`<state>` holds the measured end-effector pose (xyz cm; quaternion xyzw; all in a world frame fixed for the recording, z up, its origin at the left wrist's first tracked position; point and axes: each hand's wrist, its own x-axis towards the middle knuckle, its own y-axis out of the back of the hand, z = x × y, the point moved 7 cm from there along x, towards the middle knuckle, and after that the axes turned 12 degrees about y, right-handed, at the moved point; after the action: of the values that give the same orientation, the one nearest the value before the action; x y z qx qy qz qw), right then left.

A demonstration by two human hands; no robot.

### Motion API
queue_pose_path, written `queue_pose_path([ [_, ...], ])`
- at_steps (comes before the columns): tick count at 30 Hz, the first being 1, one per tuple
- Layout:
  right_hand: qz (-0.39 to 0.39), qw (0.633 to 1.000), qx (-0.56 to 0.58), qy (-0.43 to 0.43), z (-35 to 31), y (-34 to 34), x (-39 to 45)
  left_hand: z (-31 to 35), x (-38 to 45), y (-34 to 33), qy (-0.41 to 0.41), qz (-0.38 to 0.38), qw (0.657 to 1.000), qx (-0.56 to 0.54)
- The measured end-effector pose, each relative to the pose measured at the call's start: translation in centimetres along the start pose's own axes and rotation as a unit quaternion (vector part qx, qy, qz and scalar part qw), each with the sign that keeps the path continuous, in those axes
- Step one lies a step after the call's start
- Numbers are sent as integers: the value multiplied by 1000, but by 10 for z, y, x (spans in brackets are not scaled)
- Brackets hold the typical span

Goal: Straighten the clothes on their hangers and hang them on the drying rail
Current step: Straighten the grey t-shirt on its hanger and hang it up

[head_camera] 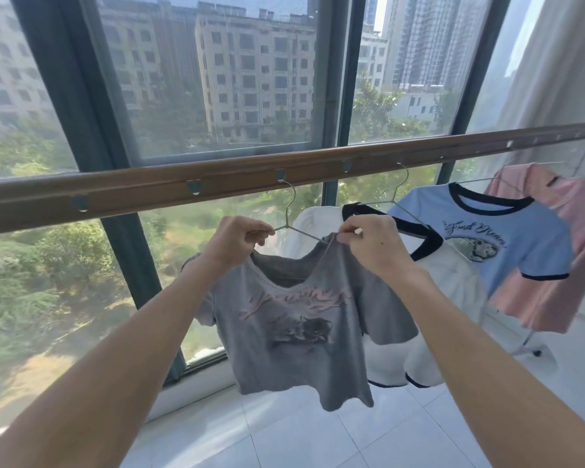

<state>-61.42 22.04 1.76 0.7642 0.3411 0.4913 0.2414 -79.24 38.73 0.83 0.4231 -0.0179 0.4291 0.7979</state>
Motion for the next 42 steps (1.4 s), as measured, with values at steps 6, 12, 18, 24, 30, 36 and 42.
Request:
queue_pose_path([
  [6,-136,986,-71,-58,16,-11,0,1,1,-1,5,-8,1000,16],
  [12,-352,918,-147,-106,34,-28,-21,-1,5,5,-11,-5,999,38],
  [18,-337,932,-101,-83,29,-33,-30,-3,5,3,-2,-16,1000,22],
  [24,-144,989,16,20,-8,-32,2,-11,-2,-4,20,-71,997,34],
  [30,-133,991,-6,13,8,-22,2,-97,-20,19,124,-139,952,242],
  [36,-132,991,1,-1,18,-19,2,-136,-28,41,159,-104,944,271],
  [42,-126,992,17,3,20,-22,-1,-137,-30,39,188,-115,927,302],
])
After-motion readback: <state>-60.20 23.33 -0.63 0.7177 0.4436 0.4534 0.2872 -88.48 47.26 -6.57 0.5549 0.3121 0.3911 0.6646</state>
